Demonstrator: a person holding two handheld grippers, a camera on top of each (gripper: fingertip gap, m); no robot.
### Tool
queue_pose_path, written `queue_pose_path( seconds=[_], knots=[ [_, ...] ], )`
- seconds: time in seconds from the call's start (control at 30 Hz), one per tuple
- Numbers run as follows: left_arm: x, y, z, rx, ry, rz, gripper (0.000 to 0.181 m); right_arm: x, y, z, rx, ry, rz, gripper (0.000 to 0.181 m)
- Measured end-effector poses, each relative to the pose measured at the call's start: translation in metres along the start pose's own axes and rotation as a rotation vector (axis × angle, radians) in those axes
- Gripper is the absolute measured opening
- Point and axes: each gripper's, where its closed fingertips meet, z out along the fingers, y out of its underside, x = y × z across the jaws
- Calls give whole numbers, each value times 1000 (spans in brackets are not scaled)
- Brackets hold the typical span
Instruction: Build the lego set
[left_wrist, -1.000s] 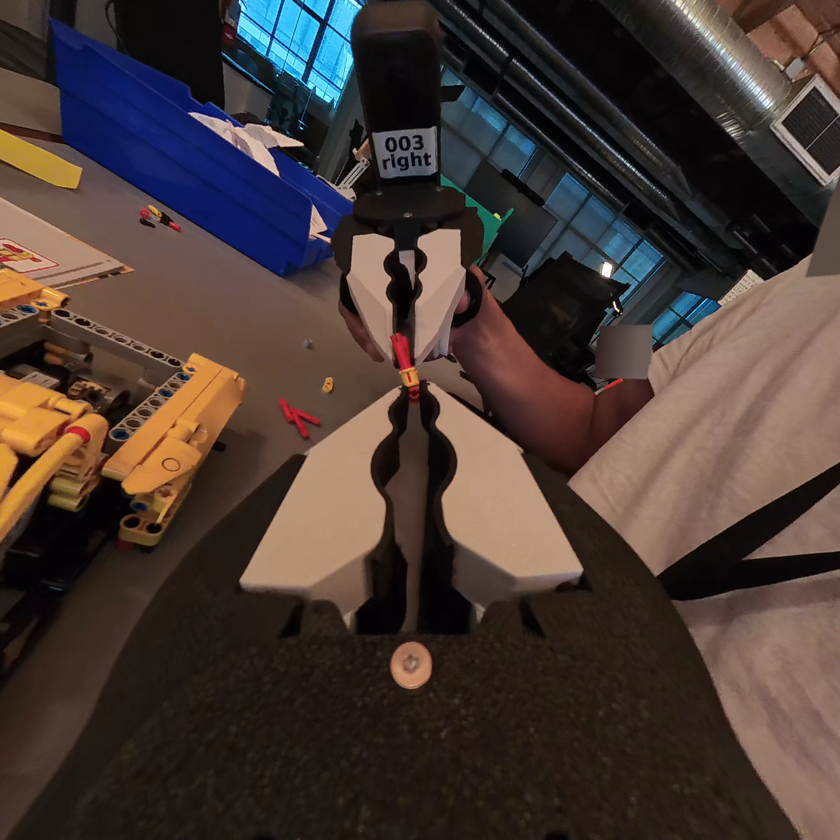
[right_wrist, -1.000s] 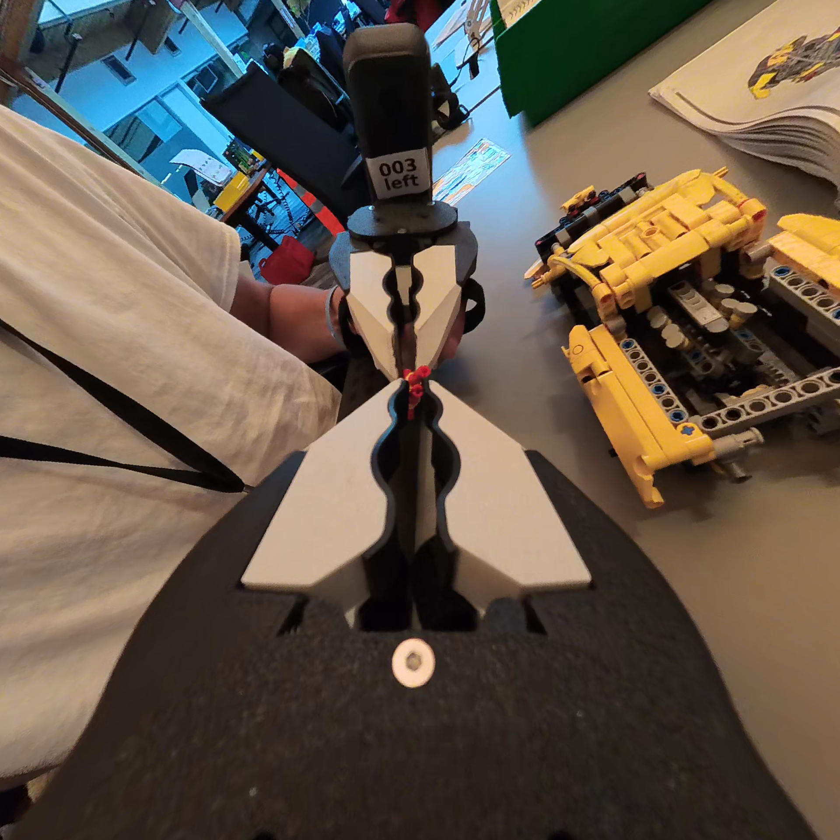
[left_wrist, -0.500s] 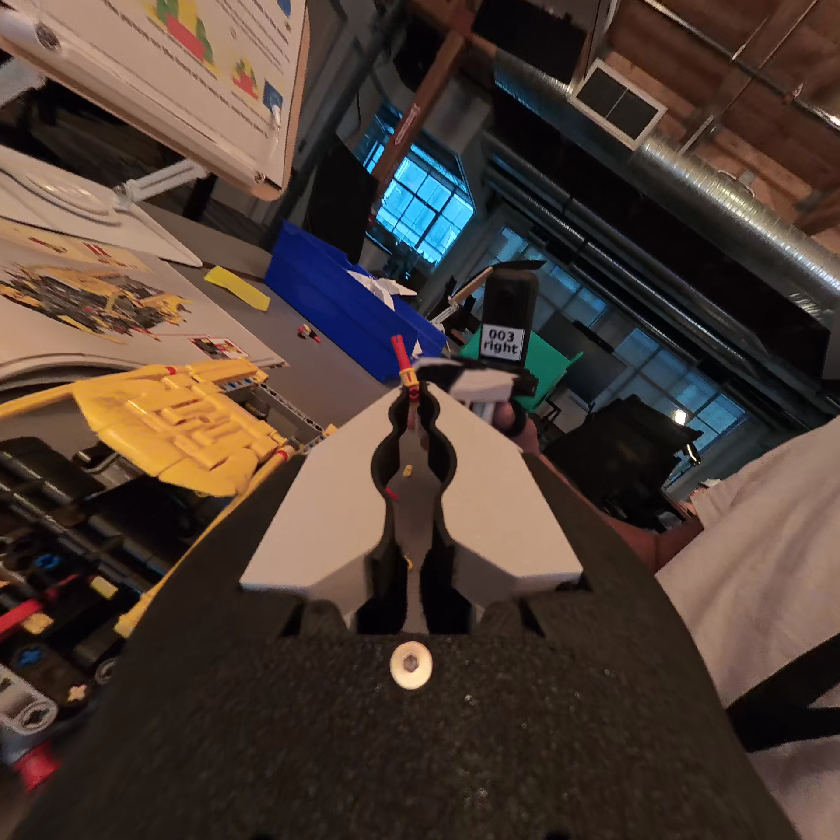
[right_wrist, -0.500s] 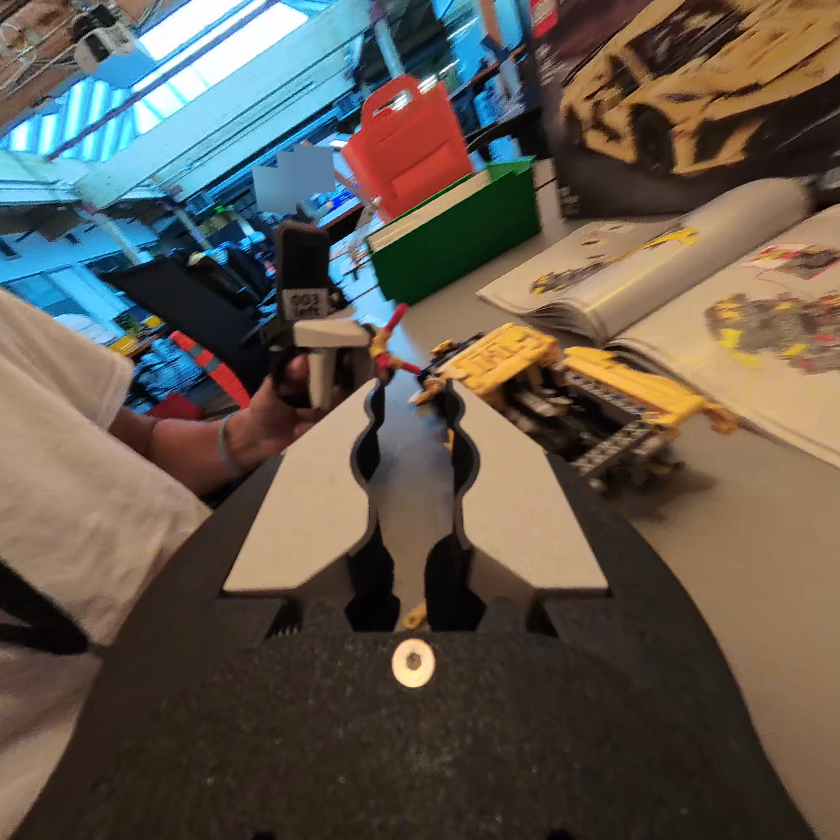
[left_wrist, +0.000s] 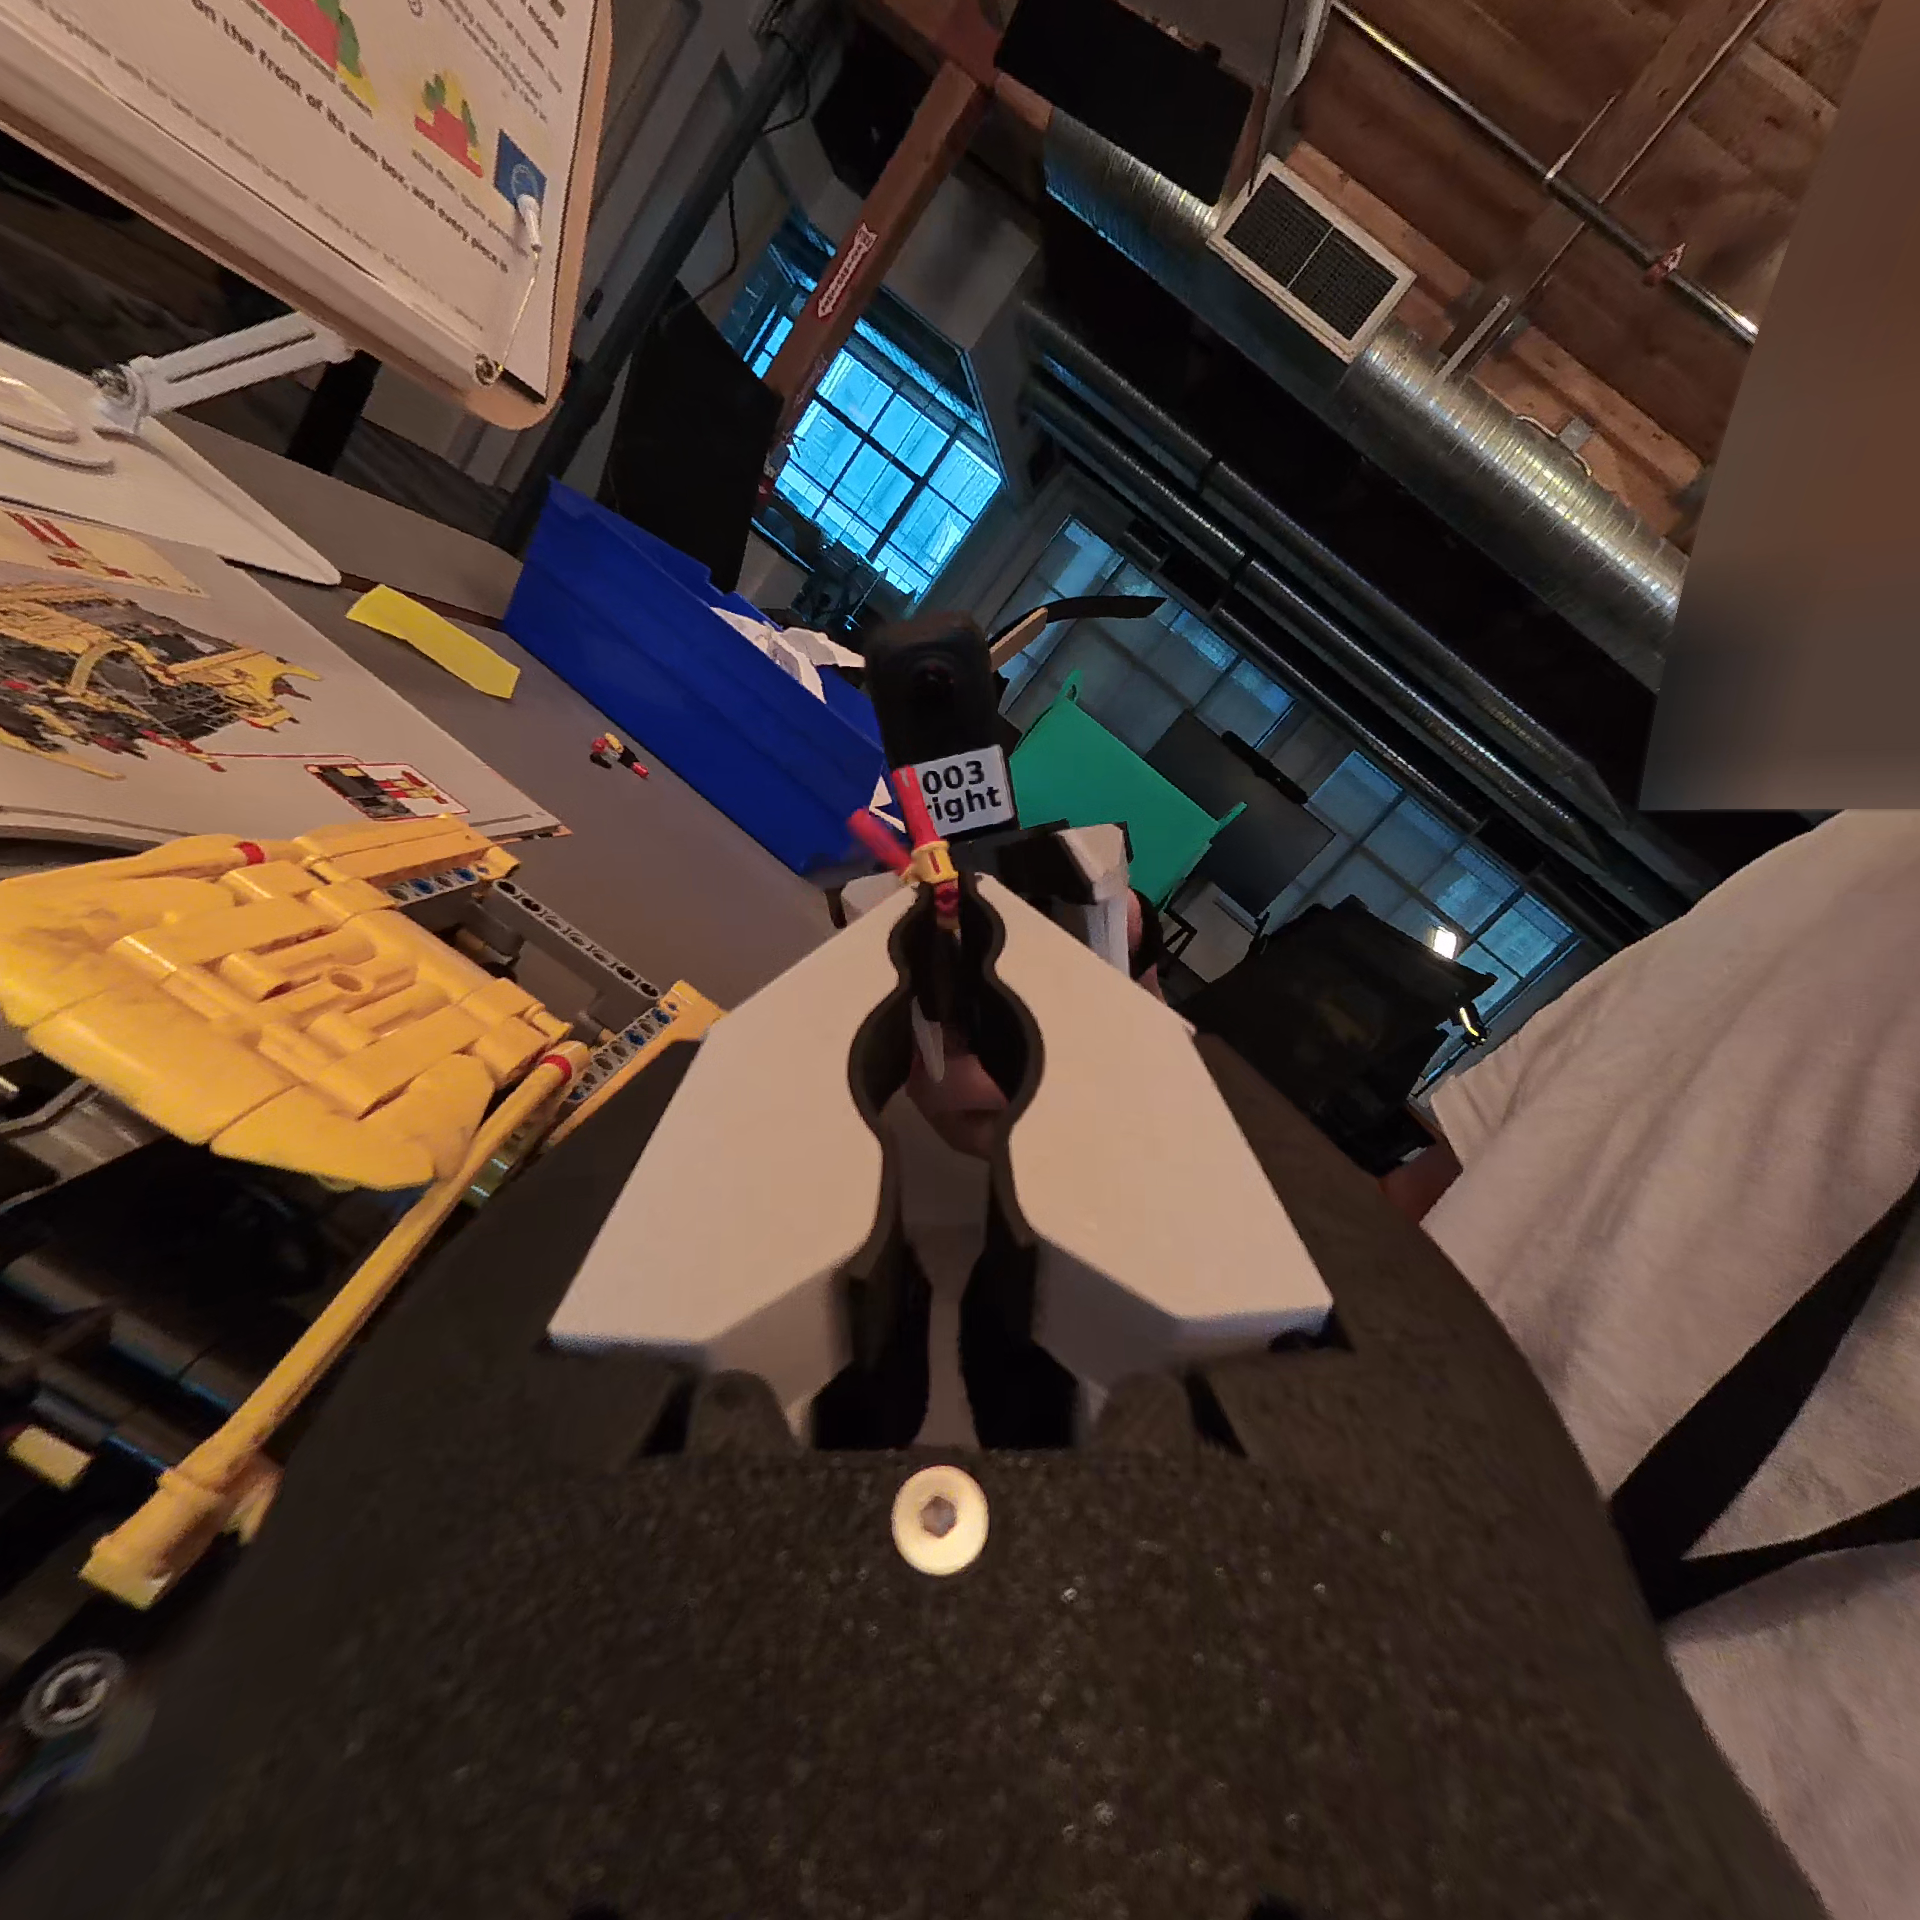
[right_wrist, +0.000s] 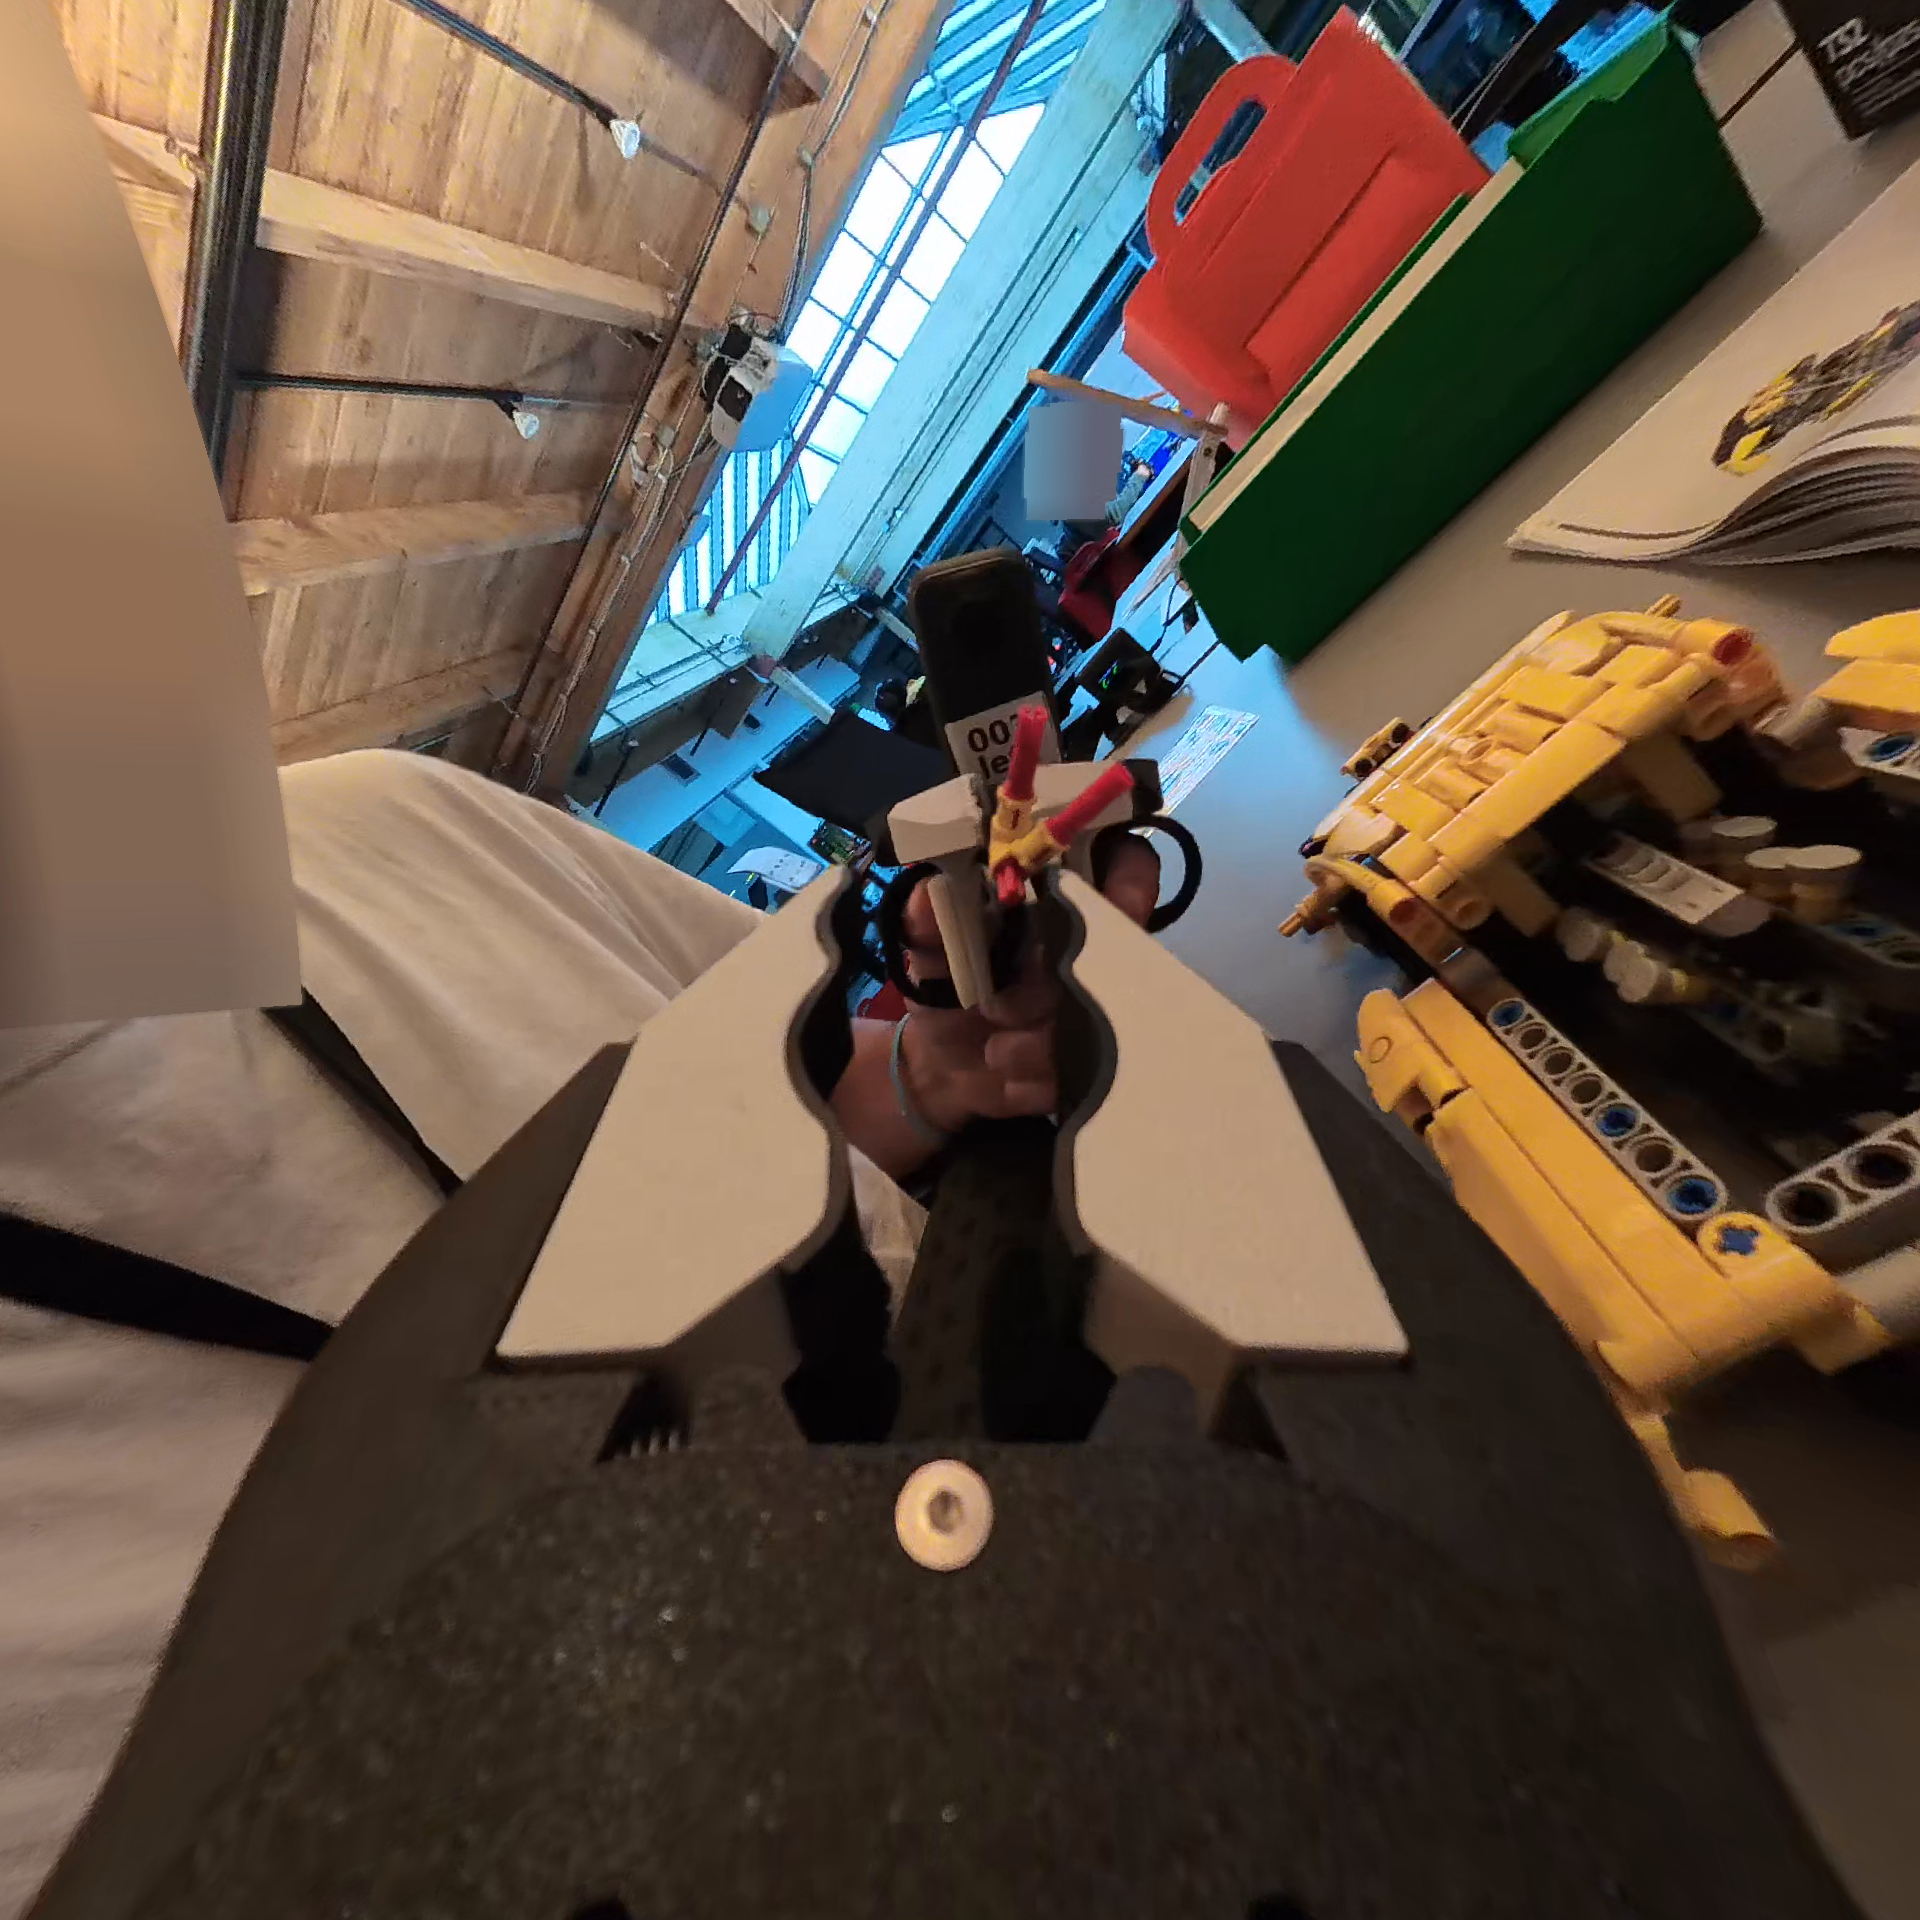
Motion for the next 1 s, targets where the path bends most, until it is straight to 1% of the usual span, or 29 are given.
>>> queue_pose_path(
  seconds=[0.17, 0.27, 0.4, 0.73, 0.9, 1.0],
  knots=[
    [-2, -1, 4, 10, 8, -35, 4, 7, -4, -4, 22, 47, -31, 20],
    [0, 2, 8, -2, 10, -22, 4, 9, -8, -7, 35, 71, -53, 10],
    [-1, 3, 9, -7, 15, -38, 4, 11, -11, -12, 56, 81, -43, 6],
    [1, 10, 10, -34, 34, -63, 4, 11, -6, -16, 40, 86, -27, 4],
    [5, 11, 8, -41, 50, -50, 4, 7, -4, -17, 30, 44, 10, 4],
    [5, 12, 8, -47, 49, -50, 4, 7, -2, -17, 20, 53, -2, 4]
  ],
)
